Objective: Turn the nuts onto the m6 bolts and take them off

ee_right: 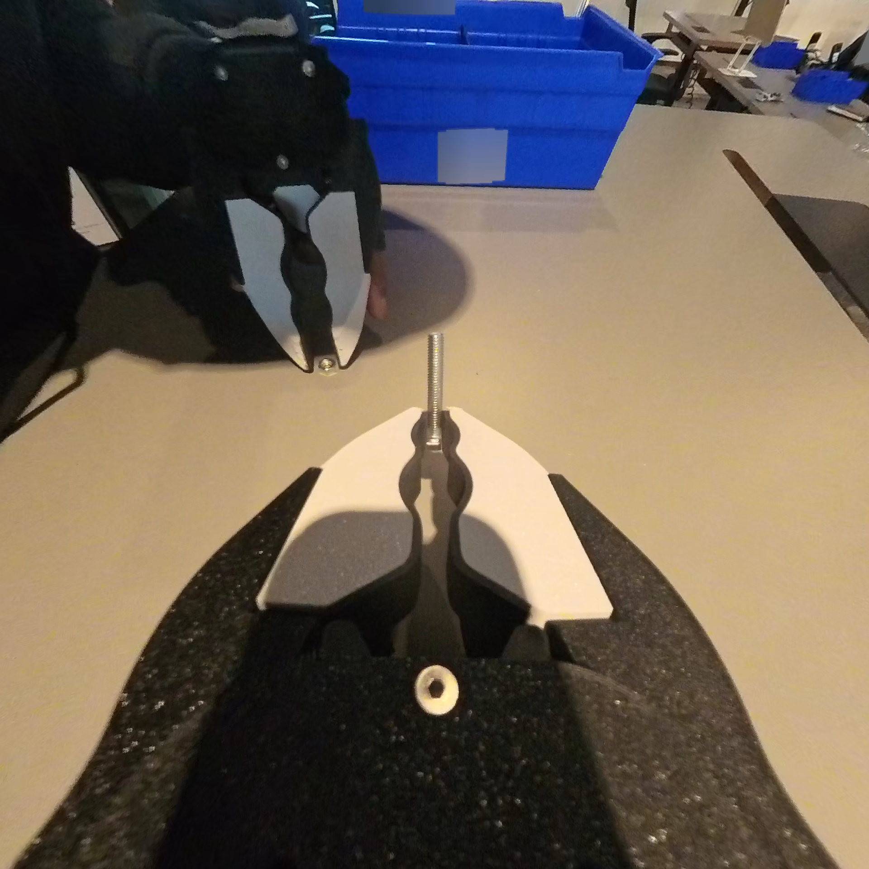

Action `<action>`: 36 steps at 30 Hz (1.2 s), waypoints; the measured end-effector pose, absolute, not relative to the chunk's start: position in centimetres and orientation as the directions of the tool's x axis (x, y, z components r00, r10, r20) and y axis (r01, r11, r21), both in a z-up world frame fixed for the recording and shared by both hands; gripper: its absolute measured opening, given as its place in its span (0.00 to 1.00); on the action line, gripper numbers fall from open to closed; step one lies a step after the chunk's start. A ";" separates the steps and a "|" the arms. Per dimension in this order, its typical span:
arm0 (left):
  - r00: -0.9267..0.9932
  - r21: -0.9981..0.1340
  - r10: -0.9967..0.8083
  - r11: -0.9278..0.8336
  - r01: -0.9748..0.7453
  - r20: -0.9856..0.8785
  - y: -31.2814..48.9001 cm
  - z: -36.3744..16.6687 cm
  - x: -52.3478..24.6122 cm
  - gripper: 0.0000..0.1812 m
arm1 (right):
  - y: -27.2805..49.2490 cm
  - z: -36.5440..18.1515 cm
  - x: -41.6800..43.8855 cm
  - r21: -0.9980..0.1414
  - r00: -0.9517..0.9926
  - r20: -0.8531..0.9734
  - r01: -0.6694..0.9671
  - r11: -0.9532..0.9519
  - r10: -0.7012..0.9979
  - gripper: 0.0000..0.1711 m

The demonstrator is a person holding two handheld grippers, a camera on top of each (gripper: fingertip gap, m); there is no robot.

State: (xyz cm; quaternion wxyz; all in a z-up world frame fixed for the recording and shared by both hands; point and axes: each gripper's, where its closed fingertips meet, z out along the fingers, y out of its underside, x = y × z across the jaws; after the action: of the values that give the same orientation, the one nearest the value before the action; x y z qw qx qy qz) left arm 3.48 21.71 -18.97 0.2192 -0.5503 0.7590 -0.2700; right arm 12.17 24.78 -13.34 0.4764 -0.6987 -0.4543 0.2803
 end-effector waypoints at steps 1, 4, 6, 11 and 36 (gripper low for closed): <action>-0.306 -0.654 -0.952 0.246 -0.716 -0.023 21.6 -19.0 3.5 0.08 | 24.8 -13.3 12.2 -0.920 0.430 0.040 0.368 -0.134 0.902 0.03; -0.324 -0.660 -0.946 0.233 -0.714 0.017 21.3 -19.0 3.5 0.06 | 24.8 -13.3 12.2 -0.920 0.430 0.039 0.368 -0.135 0.902 0.03; -0.332 -0.662 -0.943 0.229 -0.713 0.031 21.2 -19.0 3.5 0.06 | 24.8 -13.4 12.1 -0.918 0.429 0.042 0.372 -0.134 0.902 0.03; -0.246 -0.840 -0.969 0.125 -0.529 0.010 23.4 -15.0 6.5 0.05 | 24.9 -13.4 12.1 -0.920 0.437 0.041 0.368 -0.136 0.899 0.03; -0.394 -0.964 -0.908 0.216 -0.155 -0.140 26.6 -8.1 12.5 0.05 | 26.6 -11.5 12.5 -0.961 0.556 0.096 0.268 -0.069 0.826 0.03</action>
State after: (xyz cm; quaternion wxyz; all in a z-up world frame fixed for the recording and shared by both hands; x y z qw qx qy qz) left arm 12.51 26.58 -8.08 0.3859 -0.3923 0.6774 -0.4881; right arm 12.51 26.55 -11.46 0.5536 -0.6865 -0.3985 0.2518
